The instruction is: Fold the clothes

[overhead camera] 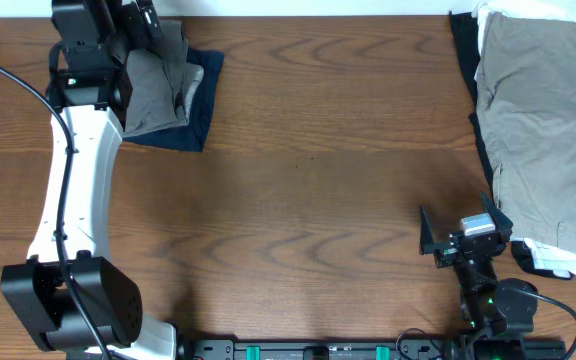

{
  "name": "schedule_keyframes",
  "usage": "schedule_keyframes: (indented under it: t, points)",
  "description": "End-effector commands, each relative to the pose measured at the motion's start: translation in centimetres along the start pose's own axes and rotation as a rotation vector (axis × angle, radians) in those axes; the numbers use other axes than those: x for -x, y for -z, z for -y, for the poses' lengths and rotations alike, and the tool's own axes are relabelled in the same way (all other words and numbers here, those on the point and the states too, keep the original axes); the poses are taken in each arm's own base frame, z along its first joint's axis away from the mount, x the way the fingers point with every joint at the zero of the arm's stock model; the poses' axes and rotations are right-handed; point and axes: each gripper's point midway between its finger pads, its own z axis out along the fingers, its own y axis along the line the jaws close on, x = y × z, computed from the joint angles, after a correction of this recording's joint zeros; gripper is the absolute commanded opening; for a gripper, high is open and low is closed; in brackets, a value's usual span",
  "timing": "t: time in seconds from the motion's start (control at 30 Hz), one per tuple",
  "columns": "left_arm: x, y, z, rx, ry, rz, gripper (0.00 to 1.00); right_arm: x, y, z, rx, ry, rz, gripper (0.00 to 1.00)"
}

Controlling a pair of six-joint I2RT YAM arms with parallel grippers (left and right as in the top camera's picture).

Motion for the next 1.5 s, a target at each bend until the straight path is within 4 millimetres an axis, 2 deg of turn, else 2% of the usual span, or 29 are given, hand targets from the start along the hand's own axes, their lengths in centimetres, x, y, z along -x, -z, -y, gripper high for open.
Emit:
schedule_keyframes:
  t: [0.0,0.13,0.27,0.4,0.6,0.7,0.87,0.97,1.07,1.2,1.3,1.47]
  points:
    - [-0.3,-0.2,-0.3,0.005,0.01,-0.009,0.98,0.1,0.0,-0.3,0.015,-0.006,0.006,0.99]
    - [-0.5,-0.1,-0.5,0.009,0.01,-0.021,0.98,0.1,0.0,-0.3,0.016,-0.006,0.006,0.99]
    - [-1.9,2.8,-0.9,0.02,-0.001,-0.115,0.98,0.1,0.0,-0.3,0.016,-0.006,0.006,0.99]
    - [-3.1,7.3,-1.2,0.025,-0.014,-0.209,0.98,0.1,0.0,-0.3,0.015,-0.006,0.006,0.99]
    - [-2.6,15.5,-2.0,0.026,-0.016,-0.226,0.98,0.1,0.0,-0.3,0.016,-0.006,0.006,0.99]
    - [-3.3,19.3,-2.5,0.03,-0.02,-0.254,0.98,0.1,0.0,-0.3,0.015,-0.006,0.006,0.99]
    - [-4.9,24.5,-3.3,0.035,-0.026,-0.29,0.98,0.1,0.0,-0.3,0.016,-0.006,0.006,0.99]
    - [-3.8,27.0,-3.3,0.014,-0.016,-0.192,0.98,0.1,0.0,-0.3,0.016,-0.006,0.006,0.99]
    - [-3.4,28.1,-3.0,-0.019,-0.001,-0.089,0.98,0.1,0.0,-0.3,0.015,-0.006,0.006,0.99]
    - [-4.2,27.5,-2.8,-0.058,0.017,0.09,0.98,0.1,0.0,-0.3,0.015,-0.006,0.006,0.99]
    - [-6.2,26.4,-2.2,-0.113,0.023,0.2,0.98,0.1,0.0,-0.3,0.016,-0.006,0.006,0.99]
    - [-10.8,24.6,-1.2,-0.189,0.022,0.3,0.98,0.1,0.0,-0.3,0.015,-0.006,0.006,0.99]
